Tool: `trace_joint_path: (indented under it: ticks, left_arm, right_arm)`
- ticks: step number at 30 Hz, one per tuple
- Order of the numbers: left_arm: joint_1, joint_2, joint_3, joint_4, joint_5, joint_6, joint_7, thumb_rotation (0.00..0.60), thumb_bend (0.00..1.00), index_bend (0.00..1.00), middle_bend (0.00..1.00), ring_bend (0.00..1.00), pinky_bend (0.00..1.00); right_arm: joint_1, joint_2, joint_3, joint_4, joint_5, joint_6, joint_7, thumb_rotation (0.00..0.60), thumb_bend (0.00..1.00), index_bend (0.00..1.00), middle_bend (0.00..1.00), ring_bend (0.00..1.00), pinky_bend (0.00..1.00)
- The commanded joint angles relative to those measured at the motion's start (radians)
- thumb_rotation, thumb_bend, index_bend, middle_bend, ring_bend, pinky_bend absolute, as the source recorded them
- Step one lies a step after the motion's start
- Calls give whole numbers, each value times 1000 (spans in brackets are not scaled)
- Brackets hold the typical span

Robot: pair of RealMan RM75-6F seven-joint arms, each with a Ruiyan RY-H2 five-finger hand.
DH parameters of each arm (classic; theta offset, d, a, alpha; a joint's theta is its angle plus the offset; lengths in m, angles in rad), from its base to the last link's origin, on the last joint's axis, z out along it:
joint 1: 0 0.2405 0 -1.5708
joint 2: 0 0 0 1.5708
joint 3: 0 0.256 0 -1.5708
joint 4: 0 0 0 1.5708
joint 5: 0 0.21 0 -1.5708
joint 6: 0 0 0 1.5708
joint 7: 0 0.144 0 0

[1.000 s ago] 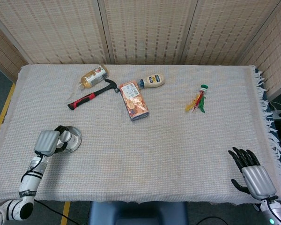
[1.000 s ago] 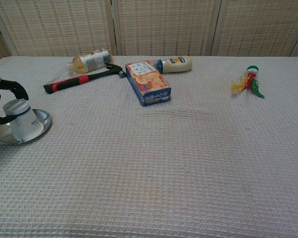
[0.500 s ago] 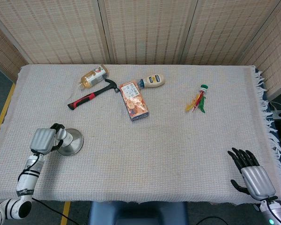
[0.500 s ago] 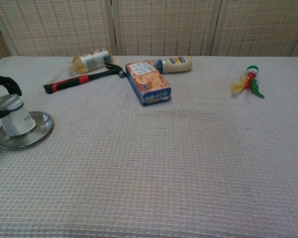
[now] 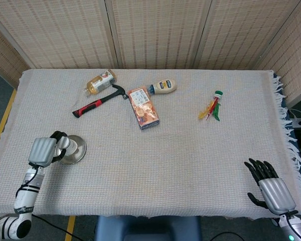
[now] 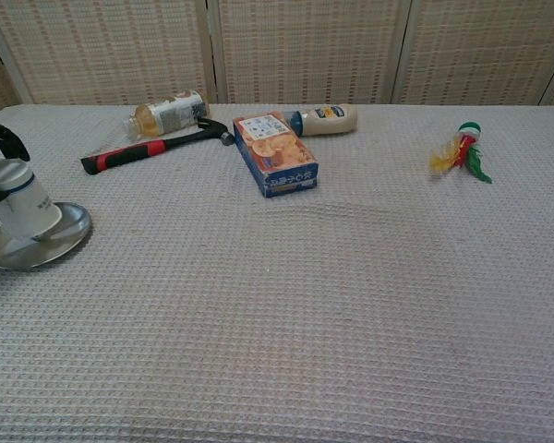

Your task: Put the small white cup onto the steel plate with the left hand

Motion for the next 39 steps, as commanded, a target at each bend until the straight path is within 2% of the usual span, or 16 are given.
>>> trace_joint_path:
  ticks: [1, 8, 15, 22, 24, 28, 31, 34, 39]
  left_arm:
    - [31, 38, -12, -3, -21, 34, -13, 600, 470, 579, 728, 705, 928]
    - [60, 49, -20, 80, -120, -23, -28, 600, 469, 576, 728, 706, 928]
    - [68, 36, 4, 133, -127, -86, -68, 600, 434, 513, 670, 705, 925]
    - [65, 26, 21, 133, -103, -117, -94, 600, 415, 448, 594, 706, 924]
    - [64, 28, 22, 129, -96, -120, -98, 600, 412, 394, 541, 706, 924]
    - [61, 65, 33, 83, -84, -158, -126, 600, 389, 161, 293, 700, 919]
    - [58, 84, 30, 63, -80, -176, -156, 600, 371, 56, 182, 693, 920]
    - [64, 85, 26, 61, -70, -150, -163, 600, 361, 4, 96, 685, 921]
    - [79, 101, 25, 40, -50, -114, -177, 600, 361, 0, 29, 674, 921]
  right_arm:
    - [0, 1, -1, 0, -2, -1, 2, 600, 173, 0, 0, 0, 0]
    - [1, -2, -3, -2, -4, -5, -2, 600, 173, 0, 0, 0, 0]
    - [-3, -1, -3, -6, -7, 5, -5, 600, 174, 0, 0, 0, 0]
    - [-2, -3, -3, -5, -5, 0, -7, 600, 173, 0, 0, 0, 0]
    - [-2, -2, -4, -6, -6, 0, -6, 600, 173, 0, 0, 0, 0]
    - [-4, -1, -3, -6, -7, 6, -5, 600, 174, 0, 0, 0, 0]
    - [-3, -1, -4, -6, -9, 4, -4, 600, 173, 0, 0, 0, 0]
    - [-2, -1, -5, -7, -9, 0, -5, 600, 173, 0, 0, 0, 0]
    - [-3, 0, -6, -9, -11, 1, -5, 600, 173, 0, 0, 0, 0]
